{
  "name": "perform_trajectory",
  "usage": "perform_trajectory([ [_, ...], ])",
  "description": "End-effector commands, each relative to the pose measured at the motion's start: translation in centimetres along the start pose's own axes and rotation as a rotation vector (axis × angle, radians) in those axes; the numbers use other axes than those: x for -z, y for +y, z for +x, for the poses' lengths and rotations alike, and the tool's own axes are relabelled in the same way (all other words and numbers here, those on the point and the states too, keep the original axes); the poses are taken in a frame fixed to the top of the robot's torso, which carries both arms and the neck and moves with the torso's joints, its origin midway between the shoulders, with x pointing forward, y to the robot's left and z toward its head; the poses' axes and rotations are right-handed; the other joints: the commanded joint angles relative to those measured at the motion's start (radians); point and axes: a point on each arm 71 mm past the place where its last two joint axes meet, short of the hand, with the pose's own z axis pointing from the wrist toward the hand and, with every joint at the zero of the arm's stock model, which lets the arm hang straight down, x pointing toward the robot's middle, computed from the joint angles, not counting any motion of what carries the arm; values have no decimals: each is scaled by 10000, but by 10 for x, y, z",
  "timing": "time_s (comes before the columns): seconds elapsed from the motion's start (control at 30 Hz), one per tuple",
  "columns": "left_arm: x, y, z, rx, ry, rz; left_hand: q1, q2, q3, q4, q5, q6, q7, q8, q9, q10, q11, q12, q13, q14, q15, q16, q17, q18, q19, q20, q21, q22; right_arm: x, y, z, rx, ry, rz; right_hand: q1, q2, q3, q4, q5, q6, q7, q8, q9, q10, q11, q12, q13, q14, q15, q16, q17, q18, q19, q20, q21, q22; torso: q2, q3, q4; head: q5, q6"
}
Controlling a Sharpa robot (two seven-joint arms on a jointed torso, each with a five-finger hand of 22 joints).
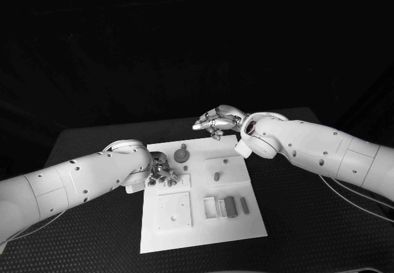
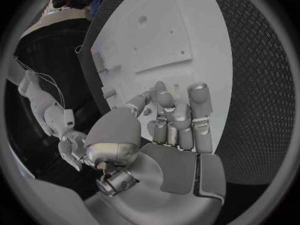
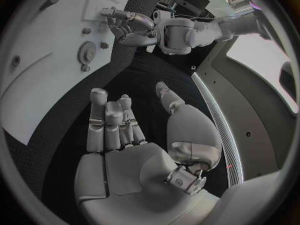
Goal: Assemble the parts on the task board
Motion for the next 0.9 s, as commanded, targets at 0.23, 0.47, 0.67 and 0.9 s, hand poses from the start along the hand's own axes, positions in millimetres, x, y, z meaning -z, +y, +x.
perform_trajectory([
  [0.23,-4,-3,8,-342,54,-38,127,78,2263,-2256,-18,24,22,22,-4,34,22,-48,8,22,-84,-12,8,169,-34,-21,27,192,0,0,2,15,157,-55,-94,-22,-1,46,19,-17,83,-37,16,-57,-35,67,-19,-92,-5,44,-14,314,-26,-77,-64,153,3,2,-5,-10,-1],
  [0.47,-5,-2,7,-214,-85,-107,64,102,2226,-2174,-611,-52,48,-47,22,37,44,-101,-1,39,-68,-86,-11,180,-46,-17,-25,167,0,0,1,16,150,-51,-97,-20,-1,49,19,-18,83,-37,16,-57,-35,68,-20,-93,-5,44,-15,314,-26,-76,-65,153,1,5,-4,-22,3],
  [0.67,-5,0,7,-100,-47,-169,-316,-440,2017,-1717,-2519,-224,105,-212,-3,-17,103,-142,25,20,-22,-154,-9,202,-59,-25,-110,148,0,0,1,17,142,-45,-100,-21,-1,52,19,-19,84,-39,16,-58,-34,68,-22,-94,-5,44,-16,314,-27,-76,-65,153,1,9,0,-36,10],
  [0.9,-4,2,7,-62,-79,-155,-1065,-1004,1132,-1477,-2587,-333,130,-296,26,-113,121,-154,71,-40,-10,-193,11,248,-139,-59,-197,157,1,-1,1,16,134,-39,-101,-23,-1,53,19,-22,84,-40,16,-59,-34,69,-24,-94,-5,44,-16,314,-28,-76,-66,153,1,4,-4,-47,17],
])
